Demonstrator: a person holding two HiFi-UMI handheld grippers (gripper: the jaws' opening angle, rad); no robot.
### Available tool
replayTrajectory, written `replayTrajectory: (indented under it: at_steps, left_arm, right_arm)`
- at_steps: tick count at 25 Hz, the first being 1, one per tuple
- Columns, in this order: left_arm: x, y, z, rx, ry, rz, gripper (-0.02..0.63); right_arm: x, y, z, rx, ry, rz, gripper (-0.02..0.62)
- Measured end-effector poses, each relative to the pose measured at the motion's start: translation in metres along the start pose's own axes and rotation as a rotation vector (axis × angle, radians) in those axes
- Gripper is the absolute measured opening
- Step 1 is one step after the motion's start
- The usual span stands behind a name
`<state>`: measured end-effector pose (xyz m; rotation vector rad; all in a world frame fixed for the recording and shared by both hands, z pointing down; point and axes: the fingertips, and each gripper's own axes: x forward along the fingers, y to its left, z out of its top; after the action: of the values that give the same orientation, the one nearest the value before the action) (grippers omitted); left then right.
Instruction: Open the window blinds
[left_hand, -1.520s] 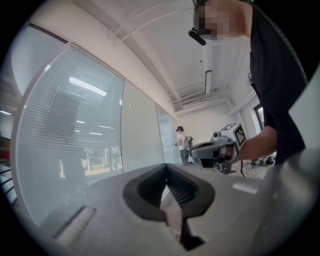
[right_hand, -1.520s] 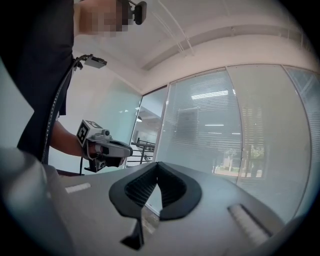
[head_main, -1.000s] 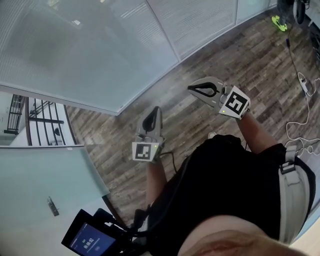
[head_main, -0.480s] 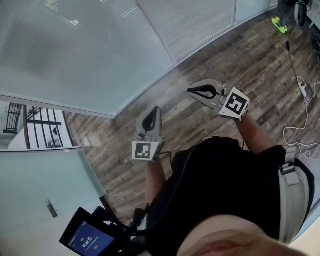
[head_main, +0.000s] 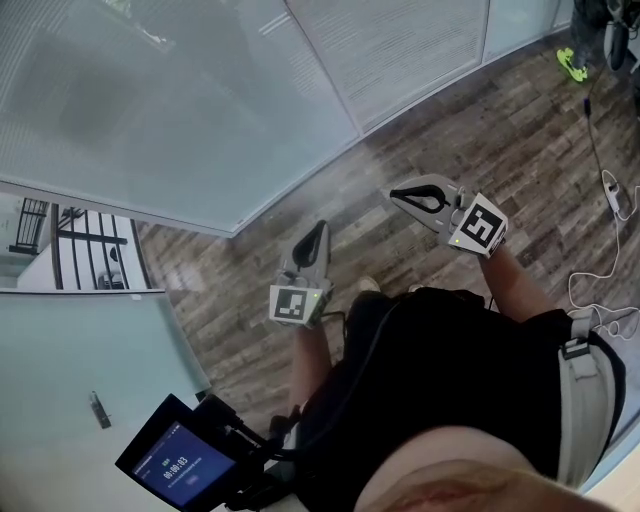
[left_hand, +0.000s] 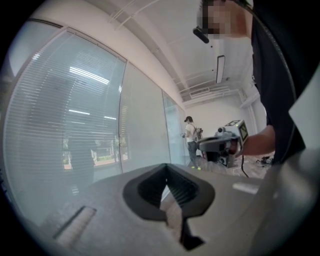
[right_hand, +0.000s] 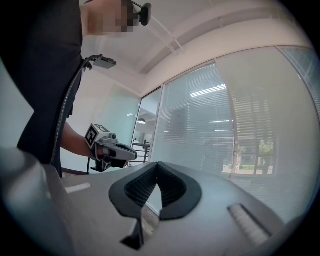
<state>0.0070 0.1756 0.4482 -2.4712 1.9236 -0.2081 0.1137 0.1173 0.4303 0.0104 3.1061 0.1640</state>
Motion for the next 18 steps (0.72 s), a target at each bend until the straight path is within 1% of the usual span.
replayTrajectory:
  at_steps: [4,8,12,15,18]
  left_arm:
    - [0.0,0.005,-0.001,-0.009,0.003,-0.003,0.003]
    - [0.001,0.007,0.0,0.015,-0.028,-0.015,0.003]
    - [0.004,0.003,0.009,0.014,-0.039,-0.043,0.003]
    - [0.007,0.001,0.005,0.005,-0.042,-0.07,0.003]
    - [0.022,0.01,-0.003,-0.003,-0.053,-0.093,0.003]
  right_arm:
    - [-0.002,-0.004,-0.005,0.019,0.014,-0.025,0.006]
    - [-0.002,-0.001,-0.005,0.006,0.019,-0.04,0.006]
    - [-0.003,0.001,-0.002,-0.023,0.015,-0.063,0.006]
    - [-0.002,-0.001,0.001,-0.024,0.001,-0.1,0.006]
    - [0.007,-0.015,-0.006,-0.024,0.014,-0.112,0.006]
